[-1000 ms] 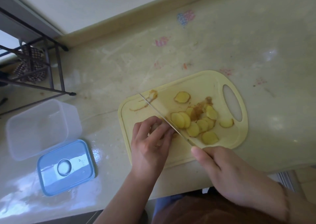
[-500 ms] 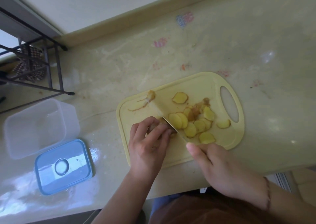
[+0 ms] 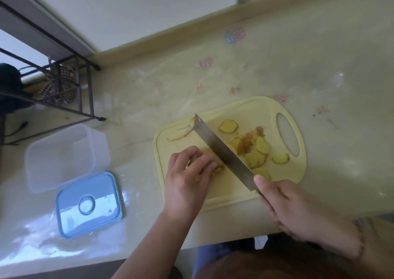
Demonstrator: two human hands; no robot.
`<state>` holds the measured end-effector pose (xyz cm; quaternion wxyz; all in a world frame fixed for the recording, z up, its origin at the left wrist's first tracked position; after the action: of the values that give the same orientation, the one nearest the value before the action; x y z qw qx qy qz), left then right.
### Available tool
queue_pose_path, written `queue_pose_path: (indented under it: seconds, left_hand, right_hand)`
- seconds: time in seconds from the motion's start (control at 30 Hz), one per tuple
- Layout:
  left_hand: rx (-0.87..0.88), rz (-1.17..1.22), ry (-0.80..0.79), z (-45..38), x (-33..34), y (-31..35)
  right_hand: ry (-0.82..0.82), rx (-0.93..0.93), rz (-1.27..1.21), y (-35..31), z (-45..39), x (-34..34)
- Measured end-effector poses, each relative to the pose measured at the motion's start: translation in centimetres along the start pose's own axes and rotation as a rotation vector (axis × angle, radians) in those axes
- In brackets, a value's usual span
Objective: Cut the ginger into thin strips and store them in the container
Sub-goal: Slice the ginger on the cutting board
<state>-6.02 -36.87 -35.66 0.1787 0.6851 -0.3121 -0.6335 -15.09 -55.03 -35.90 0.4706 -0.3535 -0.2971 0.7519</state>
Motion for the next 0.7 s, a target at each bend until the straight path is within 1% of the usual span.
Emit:
queue_pose_path:
  seconds: [0.13,0.27,0.4,0.7]
  left_hand:
    - [0.003,-0.007,-0.014,0.0,0.1,-0.2]
    - [-0.019,-0.004,-0.017,0.1,0.1,-0.3]
    - [-0.02,-0.006,-0.006,0.1,0.2,-0.5]
    - [0.004,-0.001,-0.013,0.0,0.3,-0.8]
  right_hand:
    - [0.02,-0.05,0.033,-0.8,0.2,0.3]
    - [0.04,-0.104,0.137,-1.2,1.0,0.5]
    - [0.079,-0.118,0.17,-2.0,1.9,0.2]
    - [0.091,-0.098,0.183,-2.2,2.6,0.2]
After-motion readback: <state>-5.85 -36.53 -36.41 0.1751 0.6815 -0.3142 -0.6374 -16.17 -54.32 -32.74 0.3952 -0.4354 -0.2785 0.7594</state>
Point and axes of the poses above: each hand's wrist, its own z-axis away from the middle knuckle, its own x-axis out of the palm, y = z × x, the point moved 7 cm from there along -z, towards the middle knuckle, and after that the axes turned 14 degrees about -x, right-handed, at the moved point
